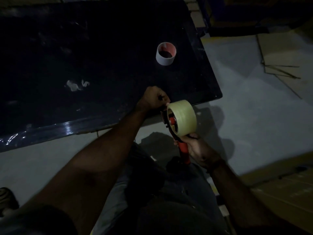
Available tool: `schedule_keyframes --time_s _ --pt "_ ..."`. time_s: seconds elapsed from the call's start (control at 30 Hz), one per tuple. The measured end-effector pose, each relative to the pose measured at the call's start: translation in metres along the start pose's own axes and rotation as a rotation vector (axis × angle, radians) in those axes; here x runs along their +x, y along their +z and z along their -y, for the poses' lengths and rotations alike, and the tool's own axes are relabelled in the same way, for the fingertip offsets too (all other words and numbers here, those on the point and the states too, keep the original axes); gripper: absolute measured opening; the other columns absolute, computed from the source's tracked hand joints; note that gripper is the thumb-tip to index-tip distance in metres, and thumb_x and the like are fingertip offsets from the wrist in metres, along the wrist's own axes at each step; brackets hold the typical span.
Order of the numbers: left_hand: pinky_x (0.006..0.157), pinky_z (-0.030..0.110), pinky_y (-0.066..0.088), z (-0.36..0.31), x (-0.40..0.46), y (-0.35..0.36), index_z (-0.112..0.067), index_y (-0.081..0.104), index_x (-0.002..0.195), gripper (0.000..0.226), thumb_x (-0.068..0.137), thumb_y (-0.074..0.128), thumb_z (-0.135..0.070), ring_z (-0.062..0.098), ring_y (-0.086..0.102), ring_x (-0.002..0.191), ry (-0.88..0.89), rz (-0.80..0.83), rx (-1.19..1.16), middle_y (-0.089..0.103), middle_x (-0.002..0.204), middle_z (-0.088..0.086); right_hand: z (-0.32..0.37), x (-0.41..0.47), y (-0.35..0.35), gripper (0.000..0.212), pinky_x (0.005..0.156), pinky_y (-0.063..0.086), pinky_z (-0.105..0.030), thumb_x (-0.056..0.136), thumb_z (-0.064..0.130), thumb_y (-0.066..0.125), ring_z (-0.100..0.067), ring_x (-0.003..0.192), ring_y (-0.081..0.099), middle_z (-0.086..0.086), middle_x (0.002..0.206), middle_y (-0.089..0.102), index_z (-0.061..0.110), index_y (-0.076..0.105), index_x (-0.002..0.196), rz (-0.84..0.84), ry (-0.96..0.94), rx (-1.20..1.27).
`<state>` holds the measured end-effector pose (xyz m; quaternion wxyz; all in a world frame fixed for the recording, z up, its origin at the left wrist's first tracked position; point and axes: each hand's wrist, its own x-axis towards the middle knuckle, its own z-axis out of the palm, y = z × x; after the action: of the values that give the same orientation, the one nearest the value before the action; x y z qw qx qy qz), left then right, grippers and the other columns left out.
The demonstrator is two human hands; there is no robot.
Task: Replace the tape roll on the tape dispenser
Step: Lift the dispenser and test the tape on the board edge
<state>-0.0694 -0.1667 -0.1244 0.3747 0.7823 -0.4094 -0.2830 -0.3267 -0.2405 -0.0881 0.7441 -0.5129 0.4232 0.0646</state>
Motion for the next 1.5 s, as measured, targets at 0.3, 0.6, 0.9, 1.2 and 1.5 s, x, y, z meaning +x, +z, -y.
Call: schedule_keyframes --time_s 0.3,0.6,0.9,1.2,1.5 --pt "0.087 0.04 0.056 0.001 0.011 -0.007 -0.021 0.076 0.098 0.031 0.076 0.087 -0.04 0.026 0.066 0.096 -0.064 0.009 0.306 0.071 0.105 0.008 -0.006 0.004 0.004 0.03 0.073 0.061 -0.023 0.104 0.006 0.055 -0.016 0.081 0.073 -0.012 0.096 0.073 -0.004 0.061 0.131 0.001 0.046 0.015" --pt "0.109 0.052 0.034 -0.009 0.012 -0.015 -0.033 0.061 0.111 0.067 0.061 0.084 -0.07 0.026 0.05 0.126 -0.257 -0.017 0.493 0.056 0.124 -0.001 -0.011 -0.003 0.006 0.016 0.076 0.056 -0.024 0.107 0.016 0.057 -0.009 0.084 0.074 0.002 0.092 0.077 0.01 0.07 0.114 -0.068 0.025 -0.119" --pt "0.111 0.054 0.032 -0.017 0.007 -0.016 -0.028 0.058 0.119 0.073 0.063 0.085 -0.067 0.029 0.048 0.129 -0.255 -0.01 0.49 0.055 0.129 0.002 -0.03 -0.032 -0.01 0.053 0.108 0.049 -0.045 0.098 0.047 0.067 -0.026 0.125 0.065 -0.013 0.137 0.069 0.016 0.06 0.14 -0.069 -0.043 -0.22" --pt "0.111 0.055 0.031 -0.02 0.011 -0.017 -0.029 0.055 0.126 0.08 0.063 0.082 -0.07 0.031 0.046 0.132 -0.279 0.044 0.517 0.052 0.136 0.004 -0.03 -0.022 -0.005 0.04 0.051 0.044 -0.012 0.109 0.041 0.049 0.004 0.055 0.061 -0.003 0.079 0.068 0.006 0.066 0.105 -0.157 -0.085 -0.359" --pt "0.108 0.053 0.034 -0.018 0.01 -0.015 -0.029 0.054 0.125 0.079 0.063 0.082 -0.071 0.03 0.046 0.13 -0.269 0.024 0.538 0.052 0.133 0.004 -0.032 -0.007 0.004 0.037 0.049 0.034 -0.018 0.11 0.036 0.048 0.0 0.045 0.048 0.008 0.058 0.05 0.023 0.055 0.076 -0.184 -0.128 -0.47"
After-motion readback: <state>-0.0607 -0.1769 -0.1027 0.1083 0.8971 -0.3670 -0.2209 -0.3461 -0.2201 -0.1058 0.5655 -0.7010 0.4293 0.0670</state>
